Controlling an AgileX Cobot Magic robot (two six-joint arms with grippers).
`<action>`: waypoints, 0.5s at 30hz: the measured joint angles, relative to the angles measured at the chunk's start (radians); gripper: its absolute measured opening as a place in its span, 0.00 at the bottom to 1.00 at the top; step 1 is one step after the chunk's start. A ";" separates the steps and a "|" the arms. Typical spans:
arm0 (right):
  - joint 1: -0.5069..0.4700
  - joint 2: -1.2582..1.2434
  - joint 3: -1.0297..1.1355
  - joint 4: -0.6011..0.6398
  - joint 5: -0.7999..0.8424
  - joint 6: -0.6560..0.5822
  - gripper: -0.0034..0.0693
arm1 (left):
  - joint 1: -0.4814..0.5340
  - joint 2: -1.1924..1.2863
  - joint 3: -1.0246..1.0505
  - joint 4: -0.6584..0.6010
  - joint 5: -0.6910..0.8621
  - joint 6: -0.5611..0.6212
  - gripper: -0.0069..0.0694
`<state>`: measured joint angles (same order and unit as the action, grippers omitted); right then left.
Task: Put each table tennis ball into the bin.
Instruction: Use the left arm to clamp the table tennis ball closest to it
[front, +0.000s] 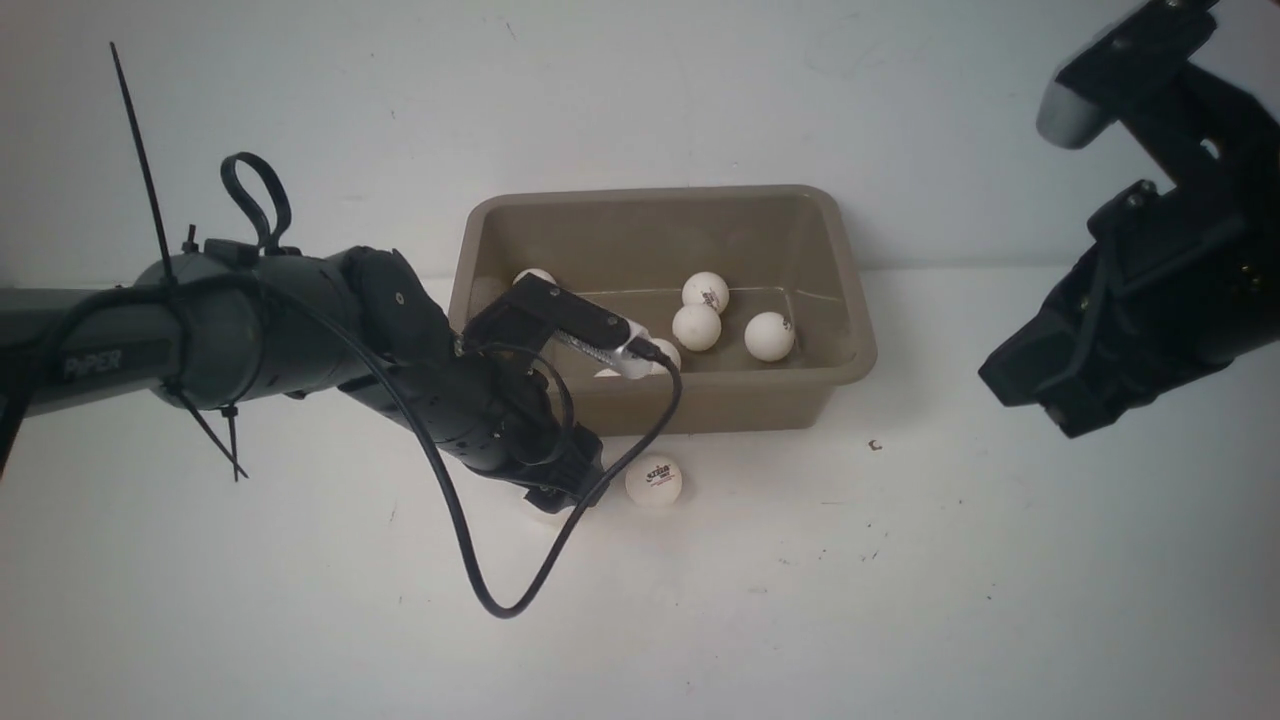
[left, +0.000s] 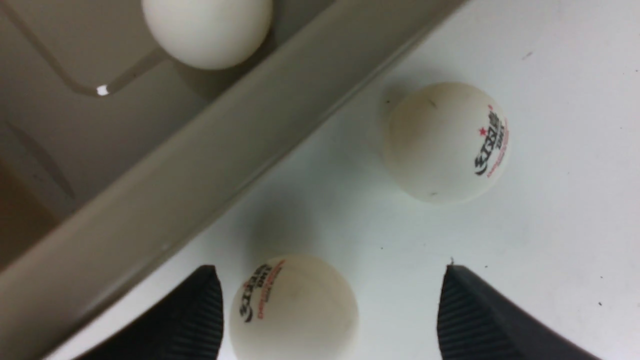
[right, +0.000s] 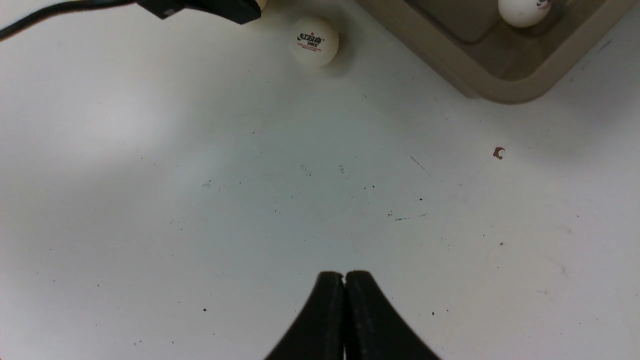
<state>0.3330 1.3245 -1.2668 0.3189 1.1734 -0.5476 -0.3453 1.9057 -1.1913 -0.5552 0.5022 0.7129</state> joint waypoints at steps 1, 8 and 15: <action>0.000 0.000 0.000 0.000 0.000 0.000 0.03 | 0.000 0.000 0.000 0.000 -0.002 0.000 0.76; 0.000 0.000 0.000 0.000 0.000 0.000 0.03 | -0.001 0.042 0.000 0.009 -0.007 -0.004 0.76; 0.000 0.000 0.000 0.000 0.001 0.000 0.03 | -0.002 0.074 0.000 0.011 -0.015 -0.007 0.76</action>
<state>0.3330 1.3245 -1.2668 0.3189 1.1743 -0.5476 -0.3472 1.9795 -1.1913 -0.5440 0.4868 0.7056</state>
